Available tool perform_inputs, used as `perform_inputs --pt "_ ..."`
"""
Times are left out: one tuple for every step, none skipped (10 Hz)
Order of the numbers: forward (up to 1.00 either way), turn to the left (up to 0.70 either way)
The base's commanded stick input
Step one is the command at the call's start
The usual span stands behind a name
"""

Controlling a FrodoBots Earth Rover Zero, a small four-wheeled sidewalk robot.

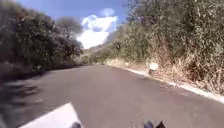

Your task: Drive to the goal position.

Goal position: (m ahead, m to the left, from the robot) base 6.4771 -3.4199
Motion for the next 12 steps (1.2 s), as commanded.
perform_inputs --pt "0.50 0.00" --pt "0.50 0.00" --pt "0.50 0.00" --pt "0.50 0.00" --pt "0.50 0.00" --pt "0.50 0.00" --pt "0.50 0.00" --pt "0.50 0.00" --pt "0.50 0.00" --pt "0.50 0.00" --pt "0.50 0.00" --pt "0.50 0.00"
